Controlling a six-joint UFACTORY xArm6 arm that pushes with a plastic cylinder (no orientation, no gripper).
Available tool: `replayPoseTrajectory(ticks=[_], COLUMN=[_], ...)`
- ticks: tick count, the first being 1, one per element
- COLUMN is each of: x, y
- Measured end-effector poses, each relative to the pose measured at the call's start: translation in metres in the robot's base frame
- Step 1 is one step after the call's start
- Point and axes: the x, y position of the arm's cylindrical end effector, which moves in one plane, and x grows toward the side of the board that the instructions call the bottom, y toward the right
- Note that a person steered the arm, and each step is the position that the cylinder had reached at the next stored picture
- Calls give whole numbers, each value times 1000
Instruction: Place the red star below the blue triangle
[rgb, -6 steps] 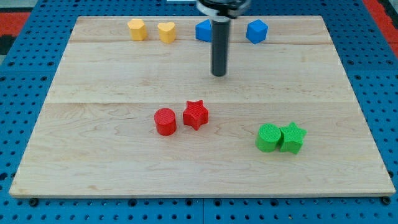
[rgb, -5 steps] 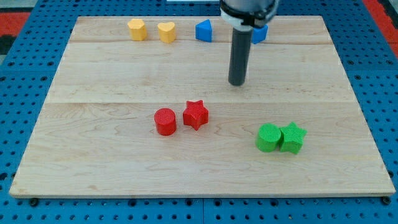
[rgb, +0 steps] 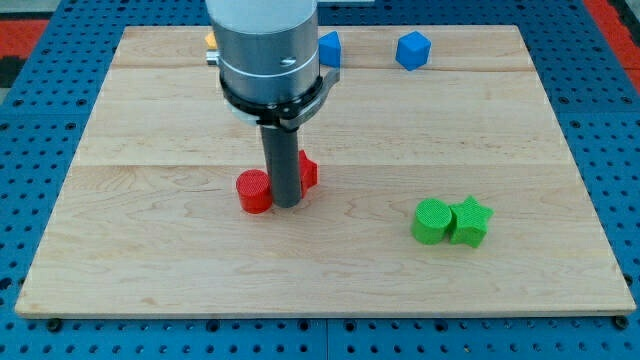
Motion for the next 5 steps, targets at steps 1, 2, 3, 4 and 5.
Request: replayPoseTrajectory(ticks=[1,2,3,4,5], x=[-20,-38,-65,-95,-127], y=[0,22,44,43,42])
